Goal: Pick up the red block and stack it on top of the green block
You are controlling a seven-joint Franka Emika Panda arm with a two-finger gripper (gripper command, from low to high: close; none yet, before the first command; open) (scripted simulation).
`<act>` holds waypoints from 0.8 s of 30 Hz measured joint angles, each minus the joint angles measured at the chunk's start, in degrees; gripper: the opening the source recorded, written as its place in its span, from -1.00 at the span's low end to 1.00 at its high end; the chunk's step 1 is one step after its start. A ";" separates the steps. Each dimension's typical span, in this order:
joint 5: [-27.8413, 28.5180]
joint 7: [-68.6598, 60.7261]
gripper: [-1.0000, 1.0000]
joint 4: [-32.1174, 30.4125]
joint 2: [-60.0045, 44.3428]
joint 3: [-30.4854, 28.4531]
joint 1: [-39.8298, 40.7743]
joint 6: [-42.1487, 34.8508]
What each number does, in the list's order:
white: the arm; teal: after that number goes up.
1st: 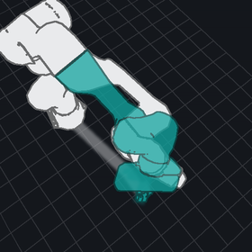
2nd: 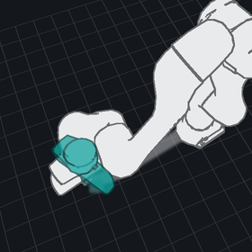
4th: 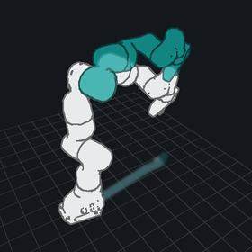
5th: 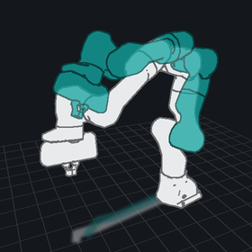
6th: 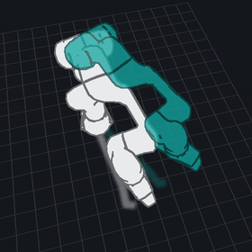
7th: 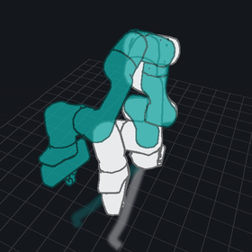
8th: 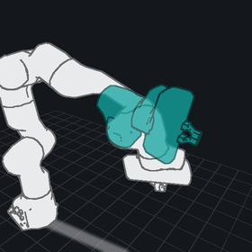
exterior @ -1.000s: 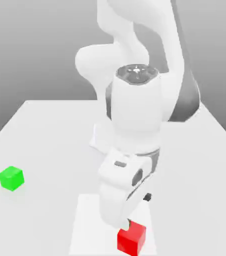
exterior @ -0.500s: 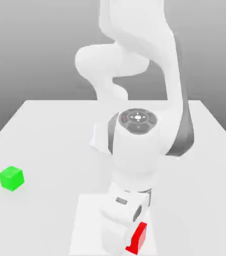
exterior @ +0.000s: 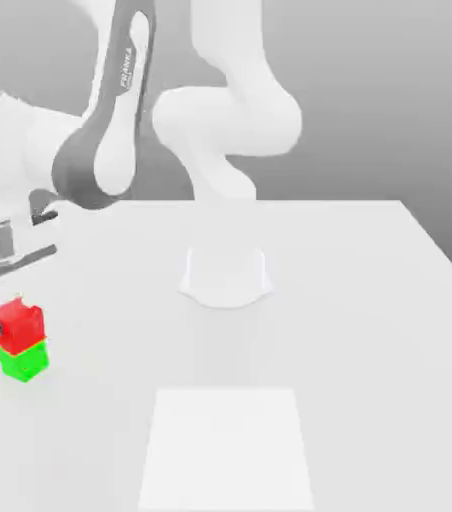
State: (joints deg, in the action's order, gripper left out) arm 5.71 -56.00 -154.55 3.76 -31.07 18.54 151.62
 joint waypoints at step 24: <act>-14.24 -16.81 -1.00 -1.17 -7.64 -0.31 1.67 8.98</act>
State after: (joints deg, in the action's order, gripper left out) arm -8.53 -72.81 -155.72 -3.89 -31.38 20.21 160.60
